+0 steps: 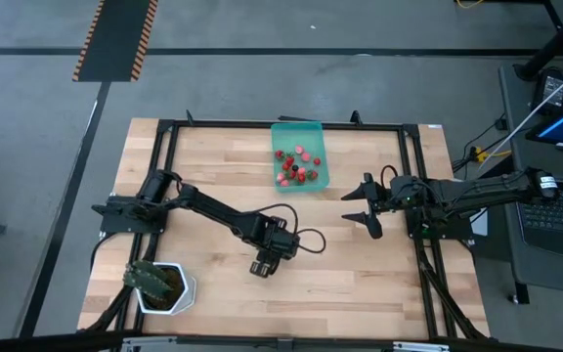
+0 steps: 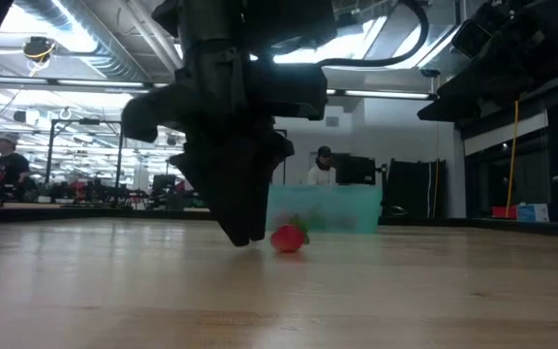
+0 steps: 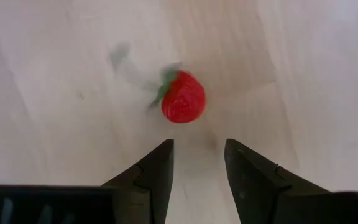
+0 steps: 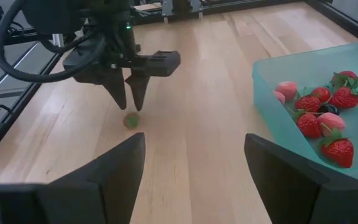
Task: Pick and placing Produce into tupperware
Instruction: Put the red strawberry into the blue bin
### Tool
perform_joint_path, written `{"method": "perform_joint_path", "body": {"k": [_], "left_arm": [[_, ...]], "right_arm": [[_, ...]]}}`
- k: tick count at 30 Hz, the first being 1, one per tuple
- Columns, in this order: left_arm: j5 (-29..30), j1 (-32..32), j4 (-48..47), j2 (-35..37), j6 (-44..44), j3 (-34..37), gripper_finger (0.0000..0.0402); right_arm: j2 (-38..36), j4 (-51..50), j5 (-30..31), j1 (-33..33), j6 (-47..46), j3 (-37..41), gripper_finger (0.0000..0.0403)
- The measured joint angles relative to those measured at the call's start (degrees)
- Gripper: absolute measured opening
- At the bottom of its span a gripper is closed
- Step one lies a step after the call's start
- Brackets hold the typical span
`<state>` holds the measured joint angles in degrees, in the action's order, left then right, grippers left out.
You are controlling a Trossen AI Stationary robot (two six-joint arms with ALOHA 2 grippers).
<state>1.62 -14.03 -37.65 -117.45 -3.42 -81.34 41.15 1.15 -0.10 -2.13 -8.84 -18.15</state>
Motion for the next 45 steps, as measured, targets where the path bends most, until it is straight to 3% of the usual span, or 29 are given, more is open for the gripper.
{"method": "perform_joint_path", "body": {"k": [6, 16, 23, 31, 39, 45], "left_arm": [[1.4, 0.6, 0.0, 0.1, -0.1, 0.0, 0.0137], [12.9, -0.7, -0.3, 0.2, -6.7, 0.0, 0.0137], [10.7, -1.9, -0.3, 0.2, -7.7, -0.1, 0.0137], [15.8, -2.4, -0.3, 0.2, -12.1, -0.1, 0.0137], [15.8, -1.3, -0.2, 0.2, -12.5, -0.1, 0.0137], [16.7, -3.0, -0.2, 0.2, -19.5, -0.1, 0.0130]], "right_arm": [[0.0, 0.0, 0.0, 0.0, -0.1, 0.1, 0.0275], [0.0, 0.0, 0.0, 0.0, -0.1, 0.1, 0.0275], [0.0, 0.0, 0.0, 0.0, -0.1, 0.1, 0.0275], [0.0, 0.1, 0.0, 0.0, -1.0, 0.1, 0.0275], [2.2, 0.4, 0.0, 0.0, -1.5, 0.1, 0.0275], [5.9, 1.5, 0.0, 0.0, -1.4, 0.1, 0.0275]]}}
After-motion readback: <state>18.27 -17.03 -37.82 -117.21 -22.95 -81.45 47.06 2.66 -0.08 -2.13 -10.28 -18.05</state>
